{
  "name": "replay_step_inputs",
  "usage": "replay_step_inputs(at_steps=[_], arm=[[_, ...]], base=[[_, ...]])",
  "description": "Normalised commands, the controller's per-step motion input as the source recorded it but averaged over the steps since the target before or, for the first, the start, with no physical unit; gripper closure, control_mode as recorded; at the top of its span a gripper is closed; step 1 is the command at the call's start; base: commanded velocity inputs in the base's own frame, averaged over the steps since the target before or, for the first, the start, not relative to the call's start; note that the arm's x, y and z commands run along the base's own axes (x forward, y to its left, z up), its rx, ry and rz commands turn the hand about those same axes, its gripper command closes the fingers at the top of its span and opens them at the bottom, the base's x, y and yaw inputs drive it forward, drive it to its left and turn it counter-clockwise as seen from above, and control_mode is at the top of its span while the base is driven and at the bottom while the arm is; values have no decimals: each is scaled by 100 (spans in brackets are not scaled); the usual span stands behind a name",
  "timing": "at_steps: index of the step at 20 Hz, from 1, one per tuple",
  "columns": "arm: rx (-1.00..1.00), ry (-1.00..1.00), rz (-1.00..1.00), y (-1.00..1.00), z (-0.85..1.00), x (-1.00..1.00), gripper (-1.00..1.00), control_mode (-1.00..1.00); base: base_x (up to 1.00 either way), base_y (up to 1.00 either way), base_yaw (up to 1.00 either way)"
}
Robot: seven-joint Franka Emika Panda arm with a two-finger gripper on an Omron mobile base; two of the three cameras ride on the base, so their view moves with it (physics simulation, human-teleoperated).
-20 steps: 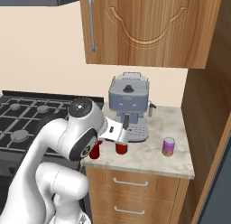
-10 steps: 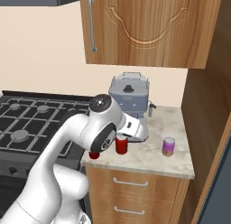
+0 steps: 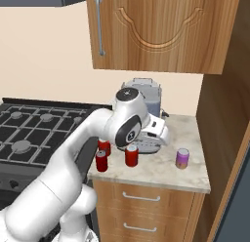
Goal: Four empty soda cans are scattered around the kitchen. Gather all the cans and cluster them next to the stove for recycling.
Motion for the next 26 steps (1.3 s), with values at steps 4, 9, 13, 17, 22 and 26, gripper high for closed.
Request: replay_step_inputs(at_steps=[4,9,13,17,22,26], arm=[[8,19,2,-33,-3,32,-100,-100],[15,8,4,-46,-24,32,-100,-100],[6,4,1,-27,-37,30,-100,-100],[0,0,0,-4,-48,27,-100,-100],[0,0,0,-4,-52,25,-100,-100],[0,0,0,-20,-20,11,-100,-100]], base=[[0,0,0],[0,0,0],[0,0,0],[0,0,0],[0,0,0],[0,0,0]])
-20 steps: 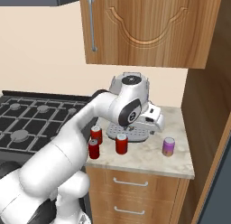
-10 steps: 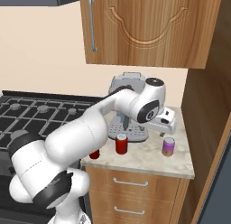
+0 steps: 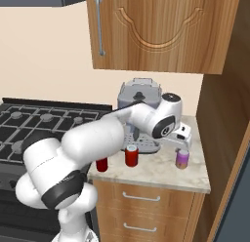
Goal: Four empty soda cans are scattered around the kitchen. Gather all the cans and cluster them next to the stove for recycling.
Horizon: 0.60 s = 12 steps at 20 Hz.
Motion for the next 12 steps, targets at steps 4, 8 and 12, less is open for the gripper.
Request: replay_step_inputs(at_steps=[4,8,12], arm=[[0,-1,0,-18,-16,7,-100,-100],[0,0,0,-12,-13,21,-100,-100],[-1,-2,0,-18,-22,23,-100,-100]], base=[[0,0,0],[0,0,0],[0,0,0]])
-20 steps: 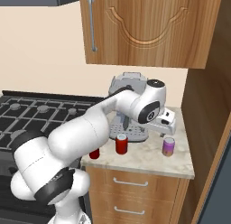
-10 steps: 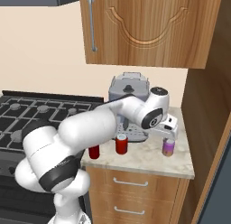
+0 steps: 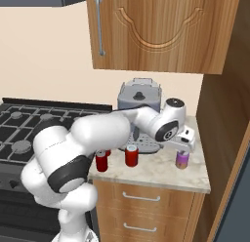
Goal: Four empty soda cans are scattered around the kitchen. Gather all the cans and cluster them next to the stove for recycling.
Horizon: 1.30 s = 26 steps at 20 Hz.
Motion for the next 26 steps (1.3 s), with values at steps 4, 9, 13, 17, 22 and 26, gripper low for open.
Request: replay_step_inputs(at_steps=[4,9,13,17,22,26], arm=[[-1,-3,0,-18,-19,24,-100,-100],[-2,-3,0,-15,-12,17,-100,-100],[-2,-1,0,-20,-9,9,-100,-100],[-1,0,0,-18,-13,11,-100,-100],[-1,0,0,-3,-16,11,-100,-100],[0,0,0,-1,-16,3,-100,-100]], base=[[0,0,0],[0,0,0],[0,0,0],[0,0,0],[0,0,0],[0,0,0]])
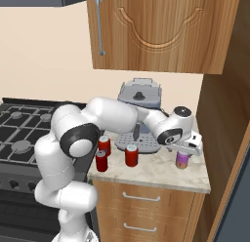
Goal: Four empty soda cans are scattered around the kitchen. Gather all the cans and cluster them next to the stove for recycling.
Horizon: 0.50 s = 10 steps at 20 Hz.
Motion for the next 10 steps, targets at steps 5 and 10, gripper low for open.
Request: replay_step_inputs(at_steps=[5,10], arm=[[0,0,0,-2,-8,7,-100,-100],[0,0,0,-4,-7,9,-100,-100]], base=[[0,0,0],[0,0,0]])
